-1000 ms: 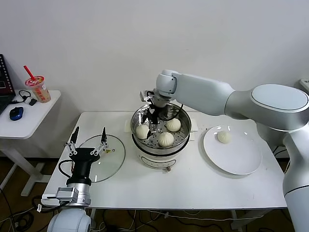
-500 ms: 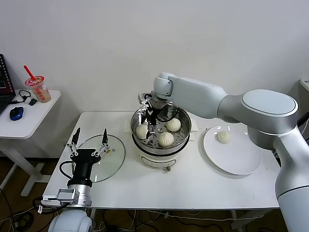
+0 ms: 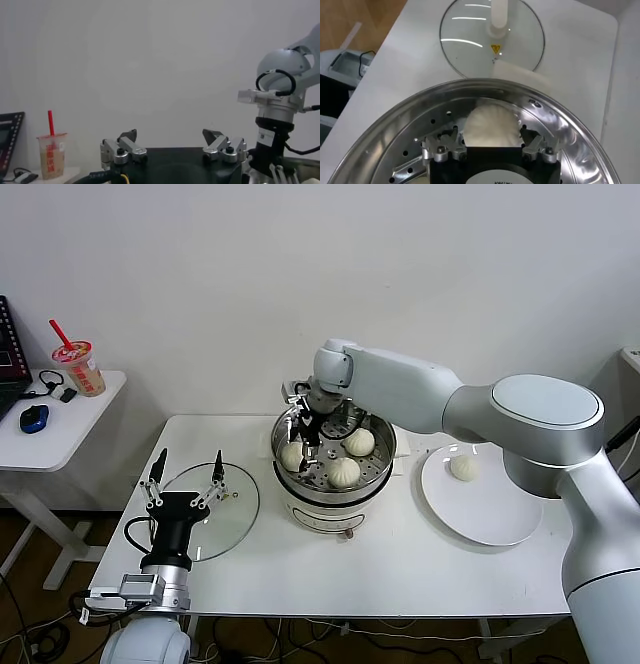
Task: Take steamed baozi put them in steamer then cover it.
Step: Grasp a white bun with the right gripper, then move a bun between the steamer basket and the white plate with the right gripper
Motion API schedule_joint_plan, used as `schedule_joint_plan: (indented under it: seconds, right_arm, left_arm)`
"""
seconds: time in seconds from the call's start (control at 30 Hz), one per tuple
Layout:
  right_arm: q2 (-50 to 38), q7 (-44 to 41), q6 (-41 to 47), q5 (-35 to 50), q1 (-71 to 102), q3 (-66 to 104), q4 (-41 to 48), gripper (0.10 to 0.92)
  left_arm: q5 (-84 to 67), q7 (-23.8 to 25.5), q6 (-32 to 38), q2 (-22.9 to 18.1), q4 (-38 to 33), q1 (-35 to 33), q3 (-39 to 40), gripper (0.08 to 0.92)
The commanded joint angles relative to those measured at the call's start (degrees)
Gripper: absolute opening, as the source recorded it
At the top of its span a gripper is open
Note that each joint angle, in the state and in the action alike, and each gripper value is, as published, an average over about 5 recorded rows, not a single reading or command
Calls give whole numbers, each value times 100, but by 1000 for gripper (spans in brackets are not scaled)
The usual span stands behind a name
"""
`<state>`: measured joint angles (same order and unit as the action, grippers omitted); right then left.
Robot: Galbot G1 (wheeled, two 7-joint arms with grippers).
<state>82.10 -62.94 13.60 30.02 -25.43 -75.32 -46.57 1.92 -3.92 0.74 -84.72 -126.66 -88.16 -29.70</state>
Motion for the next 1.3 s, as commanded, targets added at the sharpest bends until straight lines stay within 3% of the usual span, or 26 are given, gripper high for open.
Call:
schedule_joint_plan:
  seconds: [0.03, 0.23, 0.5, 0.6, 1.3]
  right_arm:
    - [10, -11, -10, -47, 20, 21, 27, 823]
    - [3, -3, -10, -71, 34, 40, 26, 811]
    - [4, -6, -23, -58, 4, 48, 43, 630]
    - [-47, -1, -17, -50, -3, 48, -14, 600]
    - [-1533, -154, -121, 605, -1599, -484, -1069, 585]
  left_arm:
    - [-1, 3, -7, 10, -10, -6, -10, 823]
    - [-2, 1, -5, 15, -6, -11, -6, 823]
    - [3, -3, -4, 10, -15, -18, 12, 823]
    - [3, -1, 0, 12, -12, -24, 0, 823]
    - [26, -11, -27, 24, 9, -7, -23, 823]
